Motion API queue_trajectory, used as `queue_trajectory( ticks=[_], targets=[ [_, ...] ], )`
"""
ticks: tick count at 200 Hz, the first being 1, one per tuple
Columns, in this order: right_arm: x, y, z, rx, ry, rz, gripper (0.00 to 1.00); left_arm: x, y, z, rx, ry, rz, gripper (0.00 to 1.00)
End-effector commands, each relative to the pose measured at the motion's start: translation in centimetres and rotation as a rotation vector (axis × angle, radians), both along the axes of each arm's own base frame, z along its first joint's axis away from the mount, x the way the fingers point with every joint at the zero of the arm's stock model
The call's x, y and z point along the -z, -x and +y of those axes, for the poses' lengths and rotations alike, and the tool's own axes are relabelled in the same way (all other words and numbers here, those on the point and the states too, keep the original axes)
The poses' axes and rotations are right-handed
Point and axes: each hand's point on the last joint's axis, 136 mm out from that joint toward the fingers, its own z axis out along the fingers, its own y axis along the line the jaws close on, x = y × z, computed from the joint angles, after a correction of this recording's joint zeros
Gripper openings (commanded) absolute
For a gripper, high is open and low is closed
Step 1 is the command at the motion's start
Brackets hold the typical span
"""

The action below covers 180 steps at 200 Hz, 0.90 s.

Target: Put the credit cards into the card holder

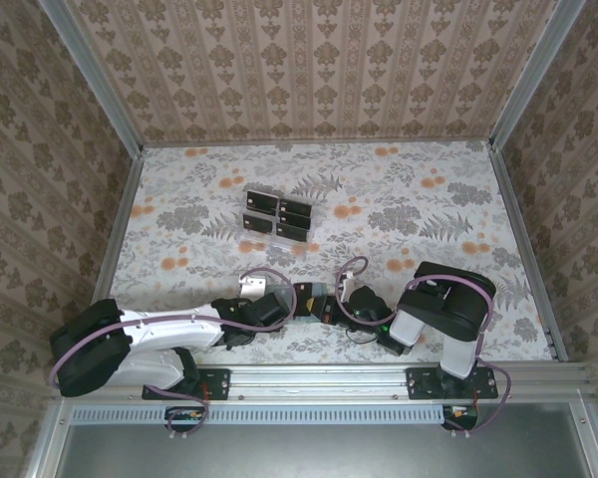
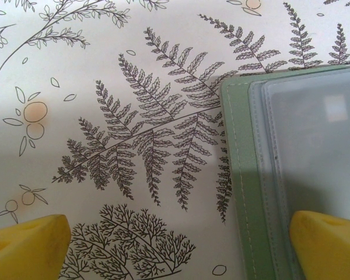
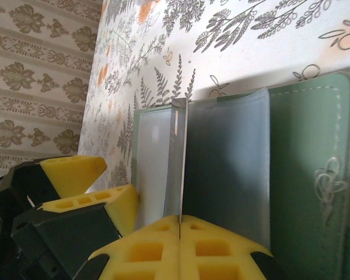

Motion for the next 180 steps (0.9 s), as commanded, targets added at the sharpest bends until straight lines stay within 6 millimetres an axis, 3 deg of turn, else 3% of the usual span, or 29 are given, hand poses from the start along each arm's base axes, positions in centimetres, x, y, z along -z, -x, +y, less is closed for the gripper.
queue_trajectory(
  ticks=[1,180],
  targets=[
    [0.1,0.3,0.7,-0.026,-0.009,0.007,0.0,0.9,0.7,1.3,-0.012,-0.054,0.026,1.0],
    [1.4,1.4,-0.4,-0.022,0.018,0.05,0.0,0.9,0.7,1.4,-0.013,-0.062,0.026,1.0]
  ],
)
